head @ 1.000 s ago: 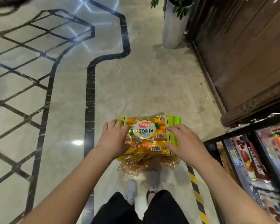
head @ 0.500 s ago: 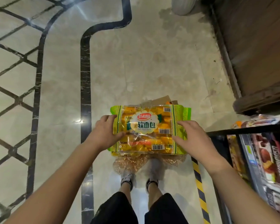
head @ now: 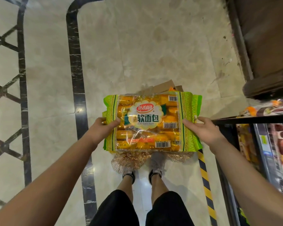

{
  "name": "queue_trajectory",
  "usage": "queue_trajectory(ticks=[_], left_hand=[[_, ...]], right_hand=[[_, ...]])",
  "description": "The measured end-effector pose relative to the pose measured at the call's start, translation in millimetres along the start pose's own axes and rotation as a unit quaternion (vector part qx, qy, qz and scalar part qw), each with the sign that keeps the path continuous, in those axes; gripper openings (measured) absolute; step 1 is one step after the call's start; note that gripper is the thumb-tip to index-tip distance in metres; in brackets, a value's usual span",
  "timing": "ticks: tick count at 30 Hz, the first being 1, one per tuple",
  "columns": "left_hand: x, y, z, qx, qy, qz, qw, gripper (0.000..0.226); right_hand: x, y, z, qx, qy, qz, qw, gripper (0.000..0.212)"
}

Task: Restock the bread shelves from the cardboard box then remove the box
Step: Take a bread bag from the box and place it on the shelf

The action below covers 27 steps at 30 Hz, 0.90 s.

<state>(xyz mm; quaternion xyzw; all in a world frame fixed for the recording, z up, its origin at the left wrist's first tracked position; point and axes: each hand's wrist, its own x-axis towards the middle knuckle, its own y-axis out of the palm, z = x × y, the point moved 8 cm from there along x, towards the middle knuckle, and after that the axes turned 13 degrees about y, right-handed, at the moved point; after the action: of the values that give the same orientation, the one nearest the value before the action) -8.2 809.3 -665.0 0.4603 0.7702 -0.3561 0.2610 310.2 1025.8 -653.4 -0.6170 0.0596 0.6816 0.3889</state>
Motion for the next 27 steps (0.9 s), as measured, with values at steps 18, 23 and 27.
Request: queue_trajectory(ticks=[18,23,27], left_hand=[[7,22,5,-0.200,0.018,0.069,0.977,0.075],[4,25,6,-0.222,0.038,0.098,0.969,0.100],[-3,24,-1,-0.236,0.061,0.110,0.964,0.110]], right_hand=[[13,21,0,0.110,-0.015,0.130,0.985,0.104],[7,25,8,0.150,-0.047,0.148,0.976,0.075],[5,22,10,0.162,-0.065,0.157,0.972,0.092]])
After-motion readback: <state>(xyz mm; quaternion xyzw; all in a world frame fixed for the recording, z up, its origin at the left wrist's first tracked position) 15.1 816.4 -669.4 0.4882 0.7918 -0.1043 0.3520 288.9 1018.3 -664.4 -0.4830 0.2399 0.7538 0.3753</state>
